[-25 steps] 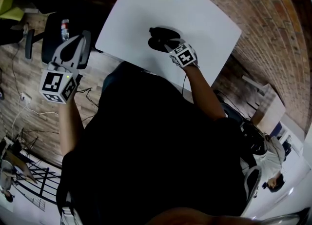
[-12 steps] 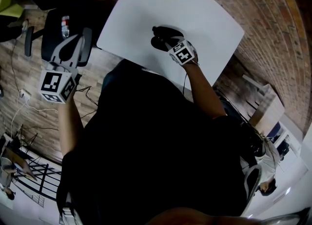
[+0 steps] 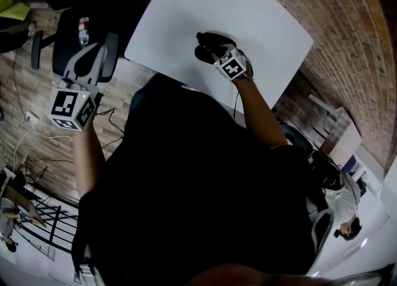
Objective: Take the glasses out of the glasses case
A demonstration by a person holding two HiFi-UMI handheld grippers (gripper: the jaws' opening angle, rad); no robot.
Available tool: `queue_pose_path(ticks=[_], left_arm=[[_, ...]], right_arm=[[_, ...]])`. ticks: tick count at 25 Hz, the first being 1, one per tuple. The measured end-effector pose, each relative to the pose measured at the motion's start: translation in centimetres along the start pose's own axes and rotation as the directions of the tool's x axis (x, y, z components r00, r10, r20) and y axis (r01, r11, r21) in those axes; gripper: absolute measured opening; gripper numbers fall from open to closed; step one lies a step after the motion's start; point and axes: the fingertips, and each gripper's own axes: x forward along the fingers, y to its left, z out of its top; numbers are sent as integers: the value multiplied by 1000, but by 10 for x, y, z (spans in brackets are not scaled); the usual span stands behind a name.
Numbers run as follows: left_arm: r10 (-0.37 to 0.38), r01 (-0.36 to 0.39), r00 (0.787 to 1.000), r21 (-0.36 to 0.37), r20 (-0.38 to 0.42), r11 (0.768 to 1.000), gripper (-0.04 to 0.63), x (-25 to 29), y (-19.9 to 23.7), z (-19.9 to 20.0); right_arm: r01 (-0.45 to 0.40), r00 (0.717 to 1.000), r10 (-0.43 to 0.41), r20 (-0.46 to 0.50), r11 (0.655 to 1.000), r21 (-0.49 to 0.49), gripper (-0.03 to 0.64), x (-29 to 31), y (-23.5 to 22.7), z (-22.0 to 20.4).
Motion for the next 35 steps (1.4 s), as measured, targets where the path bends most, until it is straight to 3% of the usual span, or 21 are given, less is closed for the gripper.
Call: queue_pose_path(ticks=[35], left_arm=[[12, -12, 1000, -27, -3, 1000, 9, -10, -5, -18]], right_arm=[[28, 998, -35, -51, 990, -142, 55, 19, -8, 4]])
